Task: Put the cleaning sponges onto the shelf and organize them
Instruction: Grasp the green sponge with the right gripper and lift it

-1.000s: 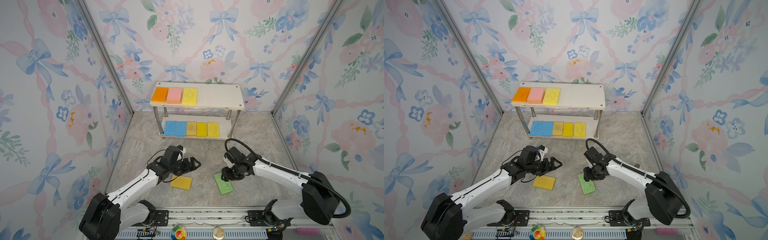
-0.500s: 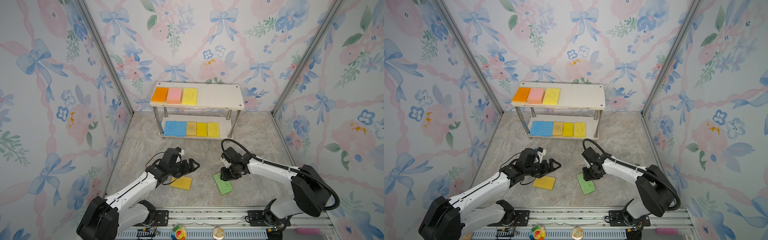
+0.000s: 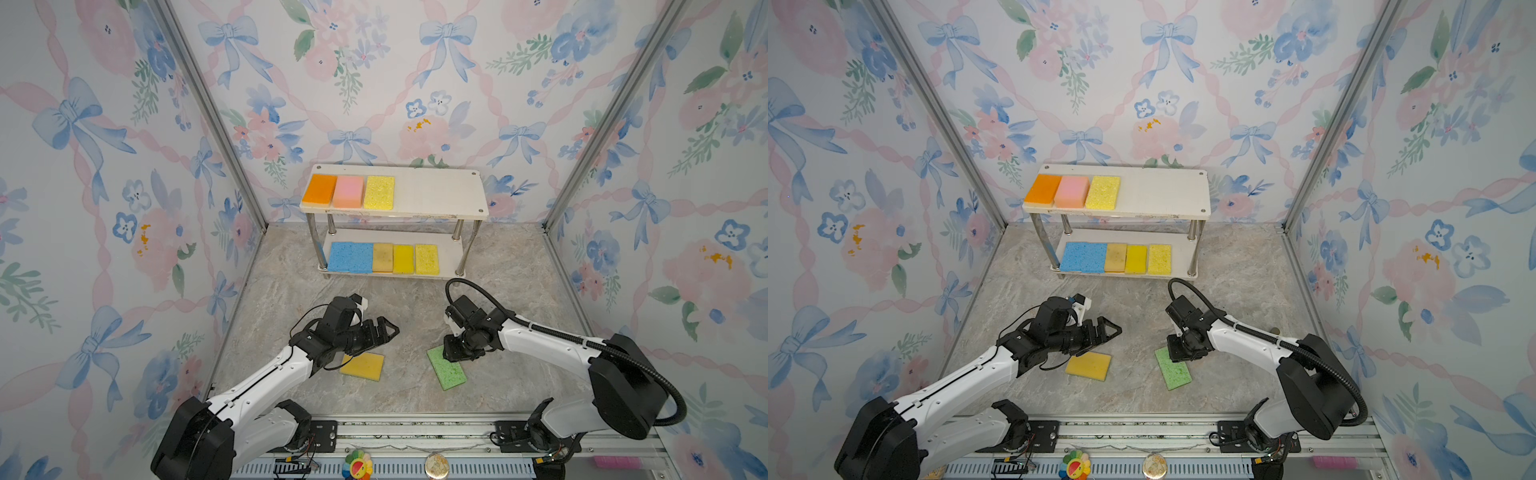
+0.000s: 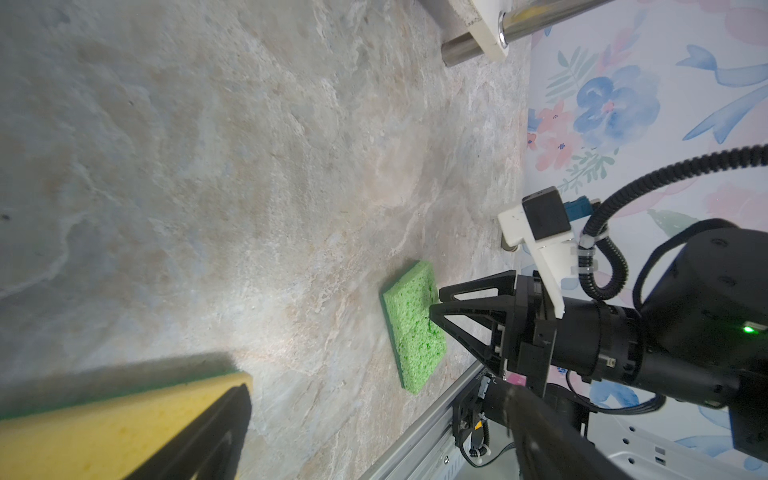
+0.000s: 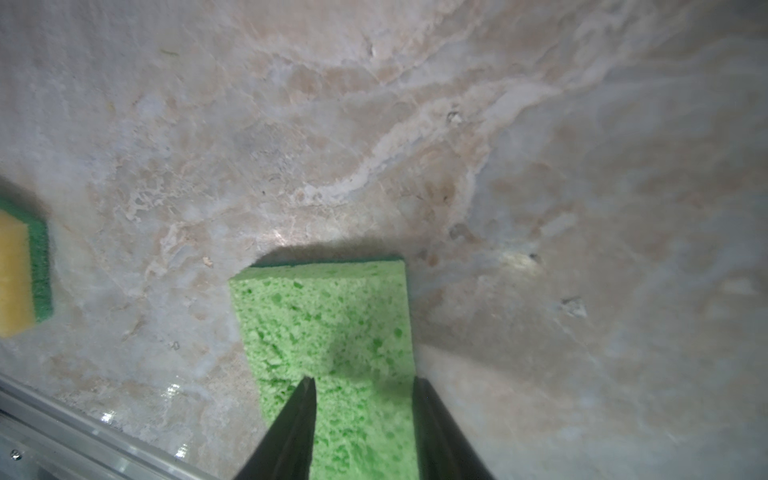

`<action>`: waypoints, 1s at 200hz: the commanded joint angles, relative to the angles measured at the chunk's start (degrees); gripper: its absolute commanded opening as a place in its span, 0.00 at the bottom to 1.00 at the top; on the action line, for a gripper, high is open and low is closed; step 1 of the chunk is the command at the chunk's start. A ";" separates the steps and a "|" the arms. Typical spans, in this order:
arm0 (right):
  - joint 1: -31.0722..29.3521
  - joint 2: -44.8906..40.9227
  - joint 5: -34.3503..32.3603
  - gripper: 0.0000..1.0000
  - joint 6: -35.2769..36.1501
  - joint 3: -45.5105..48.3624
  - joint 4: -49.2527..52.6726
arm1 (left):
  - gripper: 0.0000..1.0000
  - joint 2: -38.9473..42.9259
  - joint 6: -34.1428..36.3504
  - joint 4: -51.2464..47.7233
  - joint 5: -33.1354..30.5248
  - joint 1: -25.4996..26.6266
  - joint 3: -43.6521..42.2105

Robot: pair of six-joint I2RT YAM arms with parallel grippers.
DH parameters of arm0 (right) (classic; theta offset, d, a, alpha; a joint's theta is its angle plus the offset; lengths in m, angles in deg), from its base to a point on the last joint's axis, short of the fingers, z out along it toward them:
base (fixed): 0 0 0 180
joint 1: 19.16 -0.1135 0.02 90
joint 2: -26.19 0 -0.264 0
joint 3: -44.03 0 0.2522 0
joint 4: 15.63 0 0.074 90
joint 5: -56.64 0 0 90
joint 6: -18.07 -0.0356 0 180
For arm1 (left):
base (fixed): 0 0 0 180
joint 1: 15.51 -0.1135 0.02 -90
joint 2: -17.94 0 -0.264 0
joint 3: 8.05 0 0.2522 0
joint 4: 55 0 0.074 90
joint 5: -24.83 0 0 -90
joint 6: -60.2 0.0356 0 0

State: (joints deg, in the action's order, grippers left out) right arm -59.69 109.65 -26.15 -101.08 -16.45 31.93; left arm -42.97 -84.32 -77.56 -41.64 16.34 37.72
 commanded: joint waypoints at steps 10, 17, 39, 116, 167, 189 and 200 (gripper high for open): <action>0.39 1.20 -0.95 0.41 -1.33 2.30 0.80 | 0.98 0.99 -0.67 0.36 -0.34 0.16 -0.48; 0.39 1.56 -0.81 0.41 -1.48 2.65 0.43 | 0.98 1.19 -0.76 0.33 -0.33 0.14 -0.67; 0.28 1.97 -0.37 0.39 -1.79 3.39 -0.81 | 0.98 1.79 -1.27 0.25 -0.28 0.14 -1.06; 0.37 -1.07 -2.19 0.13 -2.56 0.87 1.51 | 0.98 1.93 -1.22 1.83 -0.15 1.07 -1.03; 2.43 -3.98 -0.37 0.08 -2.96 -3.91 3.51 | 0.97 -0.90 -7.26 15.74 2.64 3.70 -3.67; 3.75 -5.35 0.57 0.08 -2.62 -5.84 4.80 | 0.97 -3.15 -8.91 20.92 2.84 5.46 -4.10; 4.31 -6.26 1.31 0.07 -2.63 -6.64 5.36 | 0.96 -4.55 -9.16 23.13 3.09 6.33 -3.91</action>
State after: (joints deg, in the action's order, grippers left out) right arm -56.76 105.67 -26.33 -103.46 -20.30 34.36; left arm -45.28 -91.06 -62.70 -39.94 21.04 34.38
